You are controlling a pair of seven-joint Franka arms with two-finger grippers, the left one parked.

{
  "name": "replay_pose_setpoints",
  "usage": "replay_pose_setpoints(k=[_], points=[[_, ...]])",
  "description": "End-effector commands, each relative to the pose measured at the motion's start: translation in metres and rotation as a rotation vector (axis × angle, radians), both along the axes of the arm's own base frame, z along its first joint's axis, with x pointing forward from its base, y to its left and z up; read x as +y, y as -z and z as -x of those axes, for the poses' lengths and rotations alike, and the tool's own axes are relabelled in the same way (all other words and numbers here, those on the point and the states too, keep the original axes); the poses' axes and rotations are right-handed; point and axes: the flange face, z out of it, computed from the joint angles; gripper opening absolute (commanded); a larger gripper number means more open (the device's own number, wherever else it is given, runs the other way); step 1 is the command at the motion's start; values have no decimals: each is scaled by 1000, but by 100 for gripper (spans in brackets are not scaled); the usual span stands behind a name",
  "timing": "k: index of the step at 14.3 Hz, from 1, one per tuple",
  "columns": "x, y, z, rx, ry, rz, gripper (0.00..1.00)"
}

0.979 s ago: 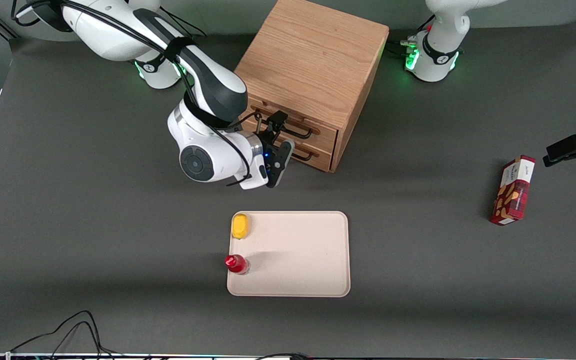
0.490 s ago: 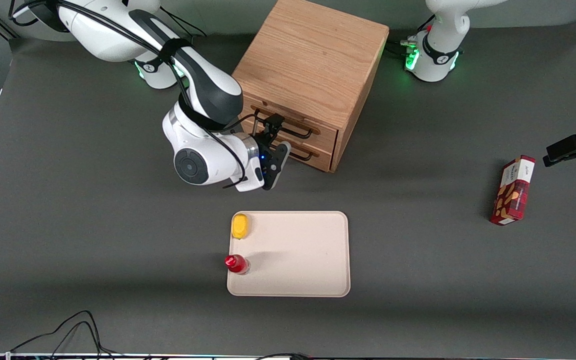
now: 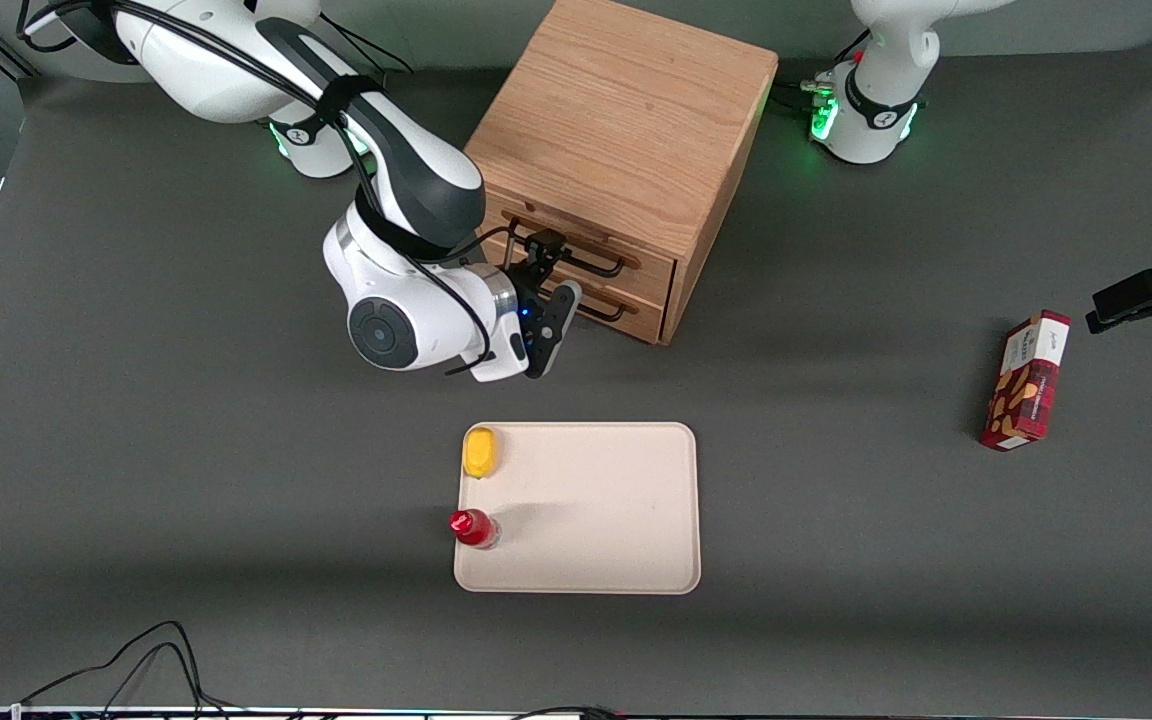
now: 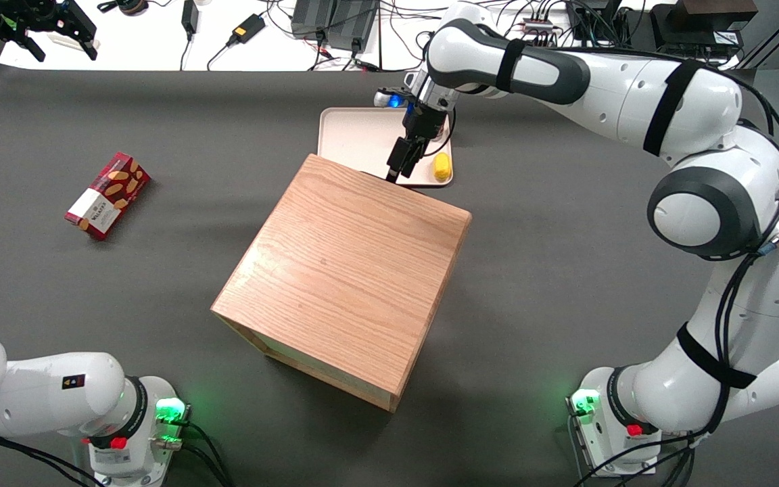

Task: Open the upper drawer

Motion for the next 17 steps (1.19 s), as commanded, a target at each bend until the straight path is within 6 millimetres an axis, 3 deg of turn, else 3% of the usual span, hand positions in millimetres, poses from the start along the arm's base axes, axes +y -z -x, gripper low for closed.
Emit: replay_pose_setpoints(k=[1,6,12,14,16,17], points=[[3,-2,2,8,-17,-1,100],[8,3,5,13,-25,-6,100],[5,35,-6,20,-5,5,100],[1,36,-22,14,16,-12,100],[-19,28,-56,-17,65,-19,100],[-28,28,-63,-9,69,-9,100]])
